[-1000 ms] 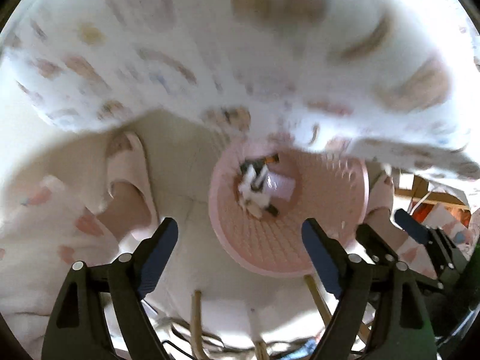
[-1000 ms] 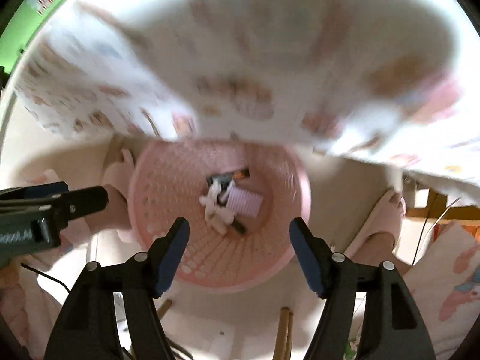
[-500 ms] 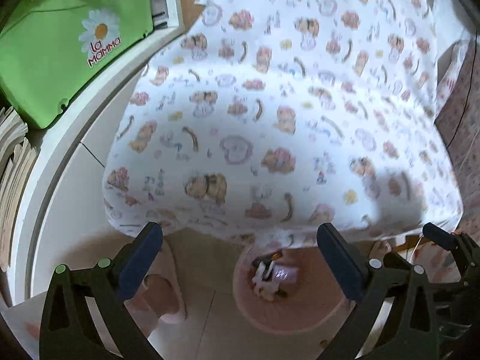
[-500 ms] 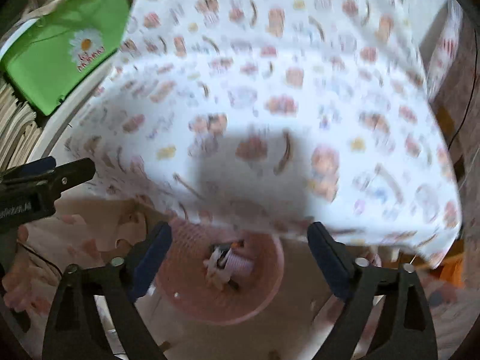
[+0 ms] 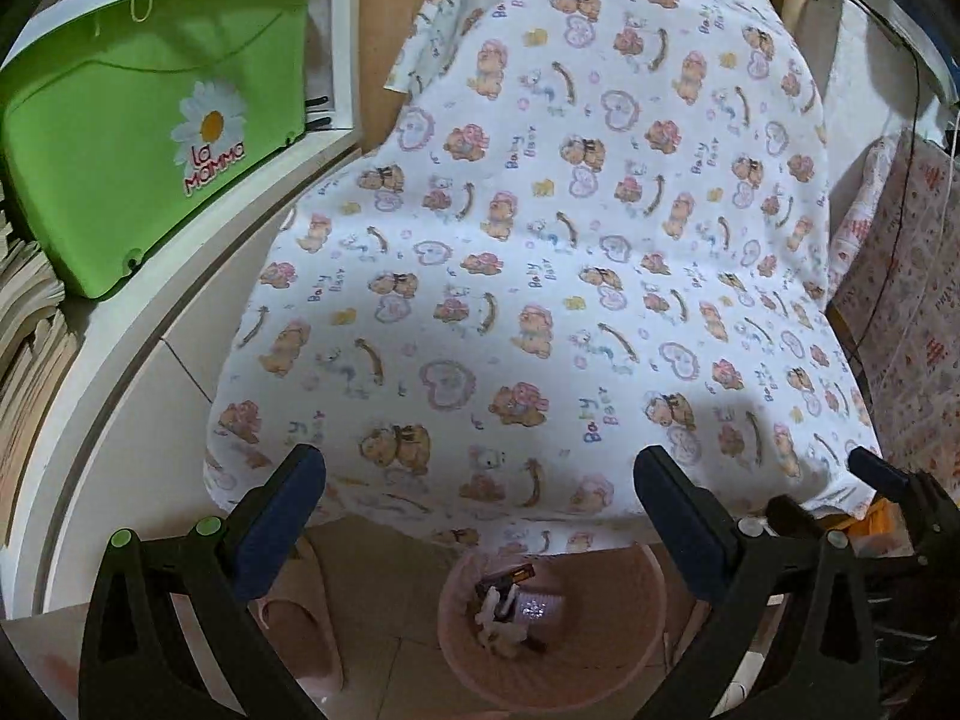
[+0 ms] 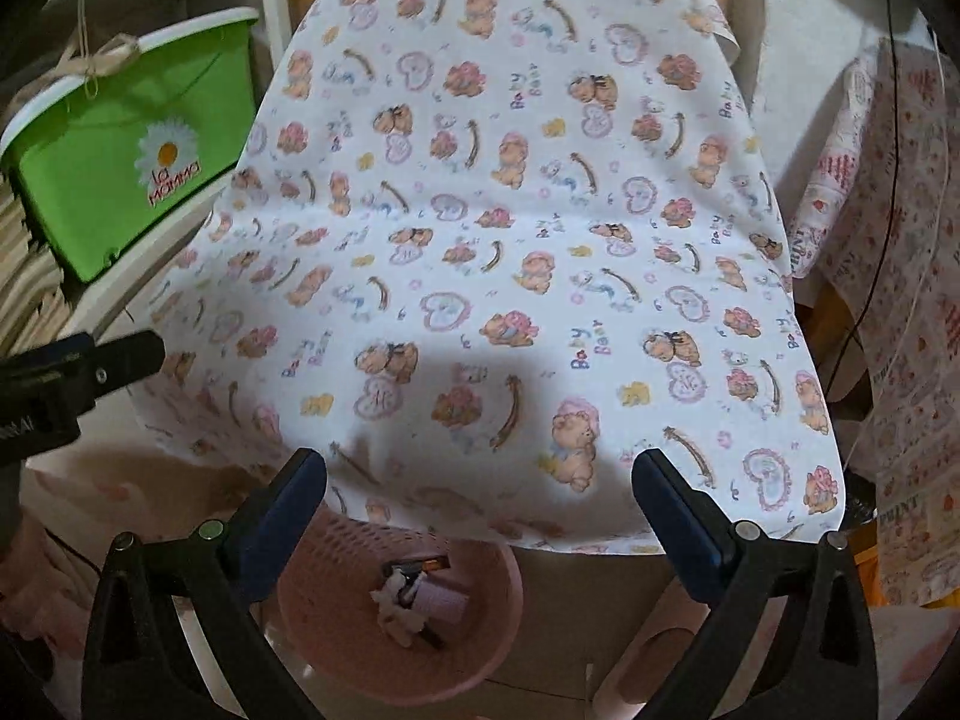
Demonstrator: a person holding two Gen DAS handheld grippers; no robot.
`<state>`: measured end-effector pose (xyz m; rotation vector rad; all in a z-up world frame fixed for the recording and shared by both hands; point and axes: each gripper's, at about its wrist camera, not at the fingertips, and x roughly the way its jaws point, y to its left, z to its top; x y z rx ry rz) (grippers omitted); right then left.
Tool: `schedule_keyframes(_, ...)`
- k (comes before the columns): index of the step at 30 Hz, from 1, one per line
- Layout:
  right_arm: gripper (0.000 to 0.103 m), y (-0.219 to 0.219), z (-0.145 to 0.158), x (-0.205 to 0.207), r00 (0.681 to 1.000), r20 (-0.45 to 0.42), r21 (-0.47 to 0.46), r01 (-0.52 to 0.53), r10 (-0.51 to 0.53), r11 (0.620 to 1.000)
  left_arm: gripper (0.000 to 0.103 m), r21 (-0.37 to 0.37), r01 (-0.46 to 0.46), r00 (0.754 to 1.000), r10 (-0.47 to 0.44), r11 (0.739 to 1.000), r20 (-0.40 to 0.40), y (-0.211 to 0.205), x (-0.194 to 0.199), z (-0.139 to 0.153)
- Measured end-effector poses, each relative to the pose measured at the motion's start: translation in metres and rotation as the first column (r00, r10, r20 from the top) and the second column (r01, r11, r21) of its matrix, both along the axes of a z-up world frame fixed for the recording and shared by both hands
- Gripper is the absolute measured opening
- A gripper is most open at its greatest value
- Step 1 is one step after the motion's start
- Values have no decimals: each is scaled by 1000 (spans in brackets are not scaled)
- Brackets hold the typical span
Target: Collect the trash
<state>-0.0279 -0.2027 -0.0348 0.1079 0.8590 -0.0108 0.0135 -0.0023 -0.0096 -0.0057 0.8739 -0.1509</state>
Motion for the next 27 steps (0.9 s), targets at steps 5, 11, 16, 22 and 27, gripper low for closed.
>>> schedule_keyframes(5, 103, -3, 2, 0, 1000, 10, -21, 17, -17, 1000, 102, 18, -9, 1000, 9, 1000, 9, 2, 0, -2)
schedule_keyframes(11, 103, -4, 7, -4, 999, 35, -14, 20, -19, 1000, 102, 80, -10, 997, 3, 997, 81, -5, -7, 4)
schedule_keyframes(16, 103, -5, 10, -6, 998, 52, -18, 24, -24, 1000, 102, 102, -4, 989, -11, 995, 146, -10, -12, 11)
schedule_keyframes(22, 103, -7, 14, -9, 997, 73, -16, 33, -31, 999, 102, 86, 6, 986, -20, 996, 168, -12, -15, 13)
schedule_keyframes(27, 103, -7, 17, -10, 996, 84, -20, 32, -31, 999, 102, 93, 1, 984, -18, 996, 180, -13, -16, 13)
